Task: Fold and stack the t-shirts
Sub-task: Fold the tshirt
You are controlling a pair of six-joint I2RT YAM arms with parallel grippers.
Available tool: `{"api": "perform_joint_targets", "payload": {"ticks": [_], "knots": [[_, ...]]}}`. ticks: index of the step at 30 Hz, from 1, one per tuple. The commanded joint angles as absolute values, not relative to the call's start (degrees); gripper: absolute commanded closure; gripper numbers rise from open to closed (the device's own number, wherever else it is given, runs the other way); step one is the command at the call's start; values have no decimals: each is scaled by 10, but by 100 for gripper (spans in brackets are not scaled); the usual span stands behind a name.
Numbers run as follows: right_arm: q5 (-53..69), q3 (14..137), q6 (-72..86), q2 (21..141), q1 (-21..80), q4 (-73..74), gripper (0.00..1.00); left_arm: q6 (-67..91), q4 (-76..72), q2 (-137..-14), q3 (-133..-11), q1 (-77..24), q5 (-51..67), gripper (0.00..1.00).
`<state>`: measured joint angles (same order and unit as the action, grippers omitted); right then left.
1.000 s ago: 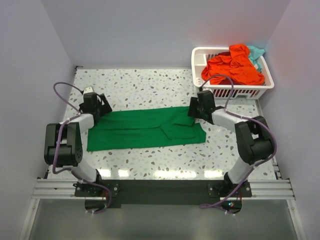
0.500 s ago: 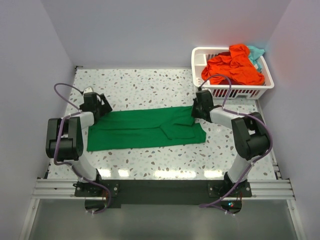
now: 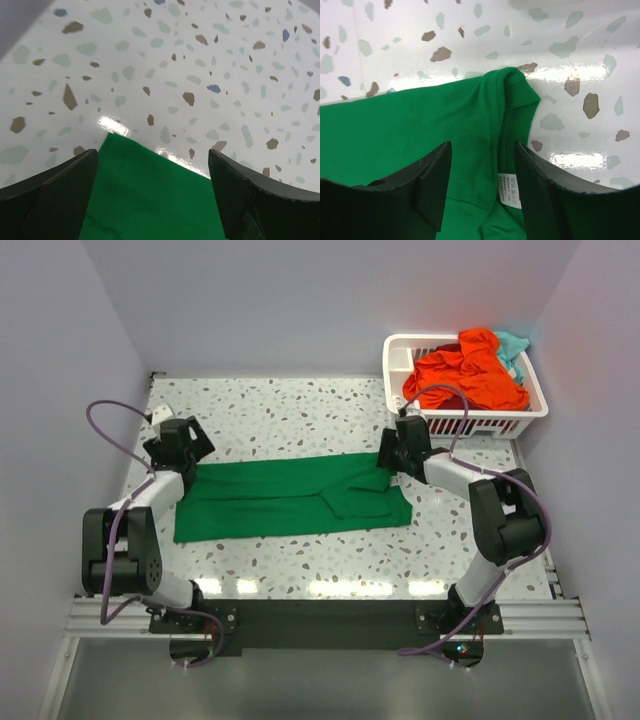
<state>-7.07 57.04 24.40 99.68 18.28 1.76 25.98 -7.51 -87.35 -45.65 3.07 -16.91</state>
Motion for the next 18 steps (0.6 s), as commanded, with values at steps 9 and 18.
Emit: {"api": "perform_joint_targets", "payload": {"ticks": [9, 18], "knots": [[-2, 578, 244, 929, 180, -32, 40, 251, -21, -856, -411, 71, -241, 28], [15, 567, 247, 917, 180, -40, 39, 234, -7, -837, -375, 72, -216, 49]]}}
